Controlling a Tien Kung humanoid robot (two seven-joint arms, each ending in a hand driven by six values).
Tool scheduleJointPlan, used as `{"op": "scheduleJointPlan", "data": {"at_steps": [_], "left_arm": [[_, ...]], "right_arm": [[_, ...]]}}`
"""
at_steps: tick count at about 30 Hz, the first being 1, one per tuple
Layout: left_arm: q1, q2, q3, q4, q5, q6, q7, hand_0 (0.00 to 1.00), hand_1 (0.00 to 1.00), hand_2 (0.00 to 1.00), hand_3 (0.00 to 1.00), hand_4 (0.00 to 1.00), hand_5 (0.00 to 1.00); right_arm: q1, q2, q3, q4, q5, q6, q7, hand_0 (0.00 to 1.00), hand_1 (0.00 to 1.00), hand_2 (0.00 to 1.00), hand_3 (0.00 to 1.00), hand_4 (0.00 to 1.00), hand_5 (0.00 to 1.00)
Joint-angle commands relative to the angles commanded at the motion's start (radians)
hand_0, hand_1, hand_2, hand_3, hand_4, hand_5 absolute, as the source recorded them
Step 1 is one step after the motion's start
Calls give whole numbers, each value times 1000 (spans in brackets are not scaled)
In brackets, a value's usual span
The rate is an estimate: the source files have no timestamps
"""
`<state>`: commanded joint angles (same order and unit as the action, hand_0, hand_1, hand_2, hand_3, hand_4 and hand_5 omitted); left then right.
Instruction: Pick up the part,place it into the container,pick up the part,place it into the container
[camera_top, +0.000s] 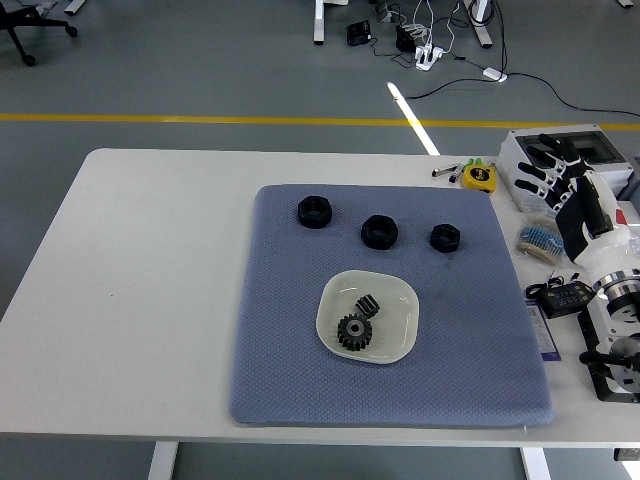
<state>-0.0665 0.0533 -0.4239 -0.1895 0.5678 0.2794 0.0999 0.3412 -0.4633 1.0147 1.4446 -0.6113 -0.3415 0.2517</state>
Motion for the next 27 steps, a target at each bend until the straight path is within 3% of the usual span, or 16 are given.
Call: {"op": "scheduleJointPlan", "data": {"at_steps": [5, 12, 18, 27], "left_arm": [[-18, 5, 2, -3, 23, -12, 1, 710, 686, 745, 594, 673, 594], [-11, 16, 6, -1, 31, 2, 5, 709, 684, 742, 592, 673, 593], [-3, 10, 0, 1, 23, 18, 12, 709, 677, 736, 585, 695, 630], [-13, 15, 1, -1, 50, 13, 27, 708, 677, 738, 581, 695, 634]], "right_arm": [[-9, -15, 3, 3, 7, -8, 6, 687, 717, 801, 833, 998, 869], [-54, -10, 48, 8, 73, -32, 73, 675, 706, 797, 849, 998, 868], [-47, -9, 47, 4, 138, -42, 121, 661, 695, 788, 837, 998, 866], [-62, -7, 63, 5, 152, -49, 130, 656, 688, 783, 832, 998, 865]]}}
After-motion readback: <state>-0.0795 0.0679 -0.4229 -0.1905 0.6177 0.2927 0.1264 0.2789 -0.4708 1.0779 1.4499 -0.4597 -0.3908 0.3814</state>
